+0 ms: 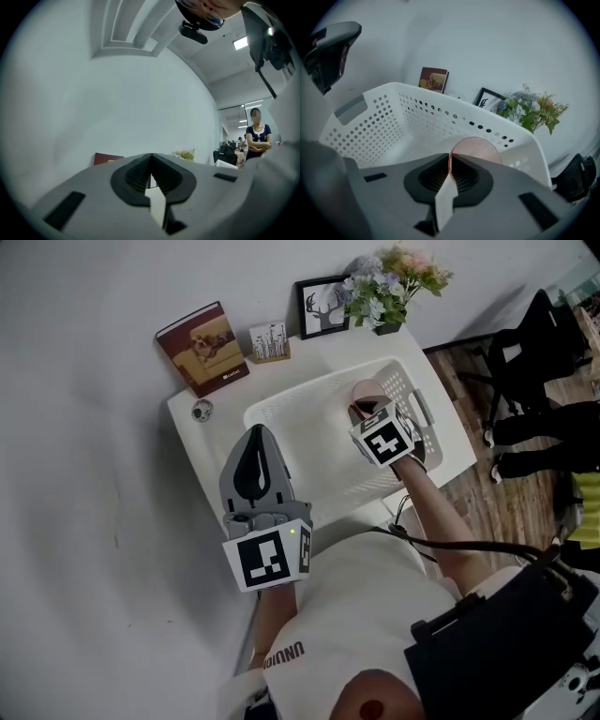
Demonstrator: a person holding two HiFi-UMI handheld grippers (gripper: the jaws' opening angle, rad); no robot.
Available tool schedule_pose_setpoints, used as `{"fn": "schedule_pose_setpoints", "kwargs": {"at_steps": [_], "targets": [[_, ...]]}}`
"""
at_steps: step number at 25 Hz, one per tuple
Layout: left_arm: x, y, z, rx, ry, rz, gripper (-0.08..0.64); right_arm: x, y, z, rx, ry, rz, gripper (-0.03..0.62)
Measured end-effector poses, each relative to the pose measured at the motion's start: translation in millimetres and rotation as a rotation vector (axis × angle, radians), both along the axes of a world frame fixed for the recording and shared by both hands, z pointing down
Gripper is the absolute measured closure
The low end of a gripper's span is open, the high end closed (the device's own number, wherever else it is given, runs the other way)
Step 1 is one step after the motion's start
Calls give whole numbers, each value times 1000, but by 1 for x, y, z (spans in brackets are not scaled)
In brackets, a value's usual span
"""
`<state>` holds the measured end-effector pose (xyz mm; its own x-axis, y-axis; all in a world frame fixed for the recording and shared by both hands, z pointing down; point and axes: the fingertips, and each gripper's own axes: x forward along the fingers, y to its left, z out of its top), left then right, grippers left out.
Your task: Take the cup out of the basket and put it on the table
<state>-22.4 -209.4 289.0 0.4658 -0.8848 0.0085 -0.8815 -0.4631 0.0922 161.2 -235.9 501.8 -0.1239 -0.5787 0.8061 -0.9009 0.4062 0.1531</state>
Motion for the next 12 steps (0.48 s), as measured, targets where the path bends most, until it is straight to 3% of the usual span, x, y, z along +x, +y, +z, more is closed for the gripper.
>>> {"fn": "schedule_pose_setpoints", "kwargs": {"at_steps": [12], "targets": [[-4,5,-1,10,-6,-24,549,-5,6,-19,53,-59,13,558]]}}
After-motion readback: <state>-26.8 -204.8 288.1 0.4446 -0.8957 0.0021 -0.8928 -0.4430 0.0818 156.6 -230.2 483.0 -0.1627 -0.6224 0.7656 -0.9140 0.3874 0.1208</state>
